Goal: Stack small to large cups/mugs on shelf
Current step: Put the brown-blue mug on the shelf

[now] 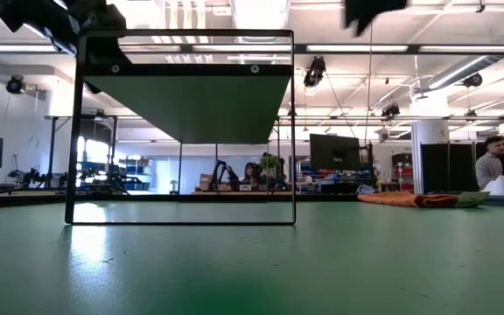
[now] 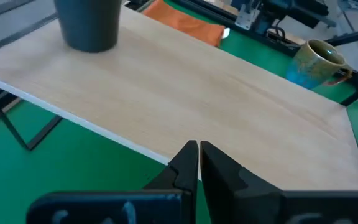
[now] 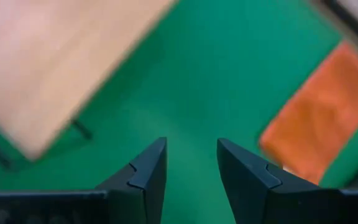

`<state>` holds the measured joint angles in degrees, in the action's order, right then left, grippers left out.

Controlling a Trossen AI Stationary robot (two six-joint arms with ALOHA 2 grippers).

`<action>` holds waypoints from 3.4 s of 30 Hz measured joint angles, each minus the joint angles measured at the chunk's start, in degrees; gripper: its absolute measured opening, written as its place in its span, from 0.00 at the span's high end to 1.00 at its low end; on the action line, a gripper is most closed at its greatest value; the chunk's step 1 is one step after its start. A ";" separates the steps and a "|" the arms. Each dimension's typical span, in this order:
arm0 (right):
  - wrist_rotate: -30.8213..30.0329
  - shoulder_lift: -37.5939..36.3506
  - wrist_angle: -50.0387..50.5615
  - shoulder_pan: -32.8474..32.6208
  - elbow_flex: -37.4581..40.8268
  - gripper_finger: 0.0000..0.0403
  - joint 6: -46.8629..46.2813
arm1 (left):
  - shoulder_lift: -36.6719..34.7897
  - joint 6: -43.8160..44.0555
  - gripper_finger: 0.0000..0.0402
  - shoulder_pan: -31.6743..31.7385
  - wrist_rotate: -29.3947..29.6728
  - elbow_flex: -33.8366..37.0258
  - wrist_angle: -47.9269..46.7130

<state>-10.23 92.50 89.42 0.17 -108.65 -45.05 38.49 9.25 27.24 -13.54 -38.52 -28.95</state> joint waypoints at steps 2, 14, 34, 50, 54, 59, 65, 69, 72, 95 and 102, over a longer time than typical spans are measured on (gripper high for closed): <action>0.17 -3.93 0.39 -3.78 6.69 0.67 -6.24 | 0.05 1.01 0.99 -0.28 -0.02 0.80 -0.08; 8.40 -21.10 -0.67 -24.98 40.09 0.67 -50.15 | 0.91 2.46 0.99 -5.97 2.09 2.16 0.18; 16.18 -21.76 -14.43 -35.23 53.30 0.51 -60.13 | 5.77 5.41 0.99 -6.03 0.36 2.11 0.05; 14.34 -21.54 -29.83 -35.51 65.22 0.89 -57.85 | 7.36 3.59 0.99 -5.99 1.97 0.60 1.44; 15.17 -21.84 -29.58 -32.80 64.35 0.94 -51.22 | 5.70 3.82 0.99 -5.99 3.83 0.59 1.40; 14.51 -21.53 -26.05 -24.64 56.74 0.94 -37.04 | 4.84 3.90 0.99 -5.99 4.05 0.67 1.36; 9.62 -19.06 -16.21 -13.14 40.28 0.94 -20.95 | 5.78 3.98 0.99 -5.99 5.11 0.72 1.46; 7.31 -14.52 -14.60 -6.40 28.03 0.94 -11.70 | 6.92 4.11 0.99 -5.99 5.29 -1.16 1.53; 7.12 -8.37 -14.40 -1.28 19.14 0.94 -3.64 | 7.74 3.91 0.99 -5.99 5.86 -3.47 1.46; 15.20 29.59 -24.75 11.53 -22.34 0.94 22.13 | 17.01 2.15 0.99 -5.99 13.08 -7.13 2.54; 14.89 30.22 -24.97 12.89 -24.40 0.94 22.20 | 21.19 0.83 0.99 -6.03 9.13 -8.12 9.84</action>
<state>4.66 122.72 64.45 13.06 -133.05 -22.85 59.68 10.09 21.22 -4.41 -46.63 -19.11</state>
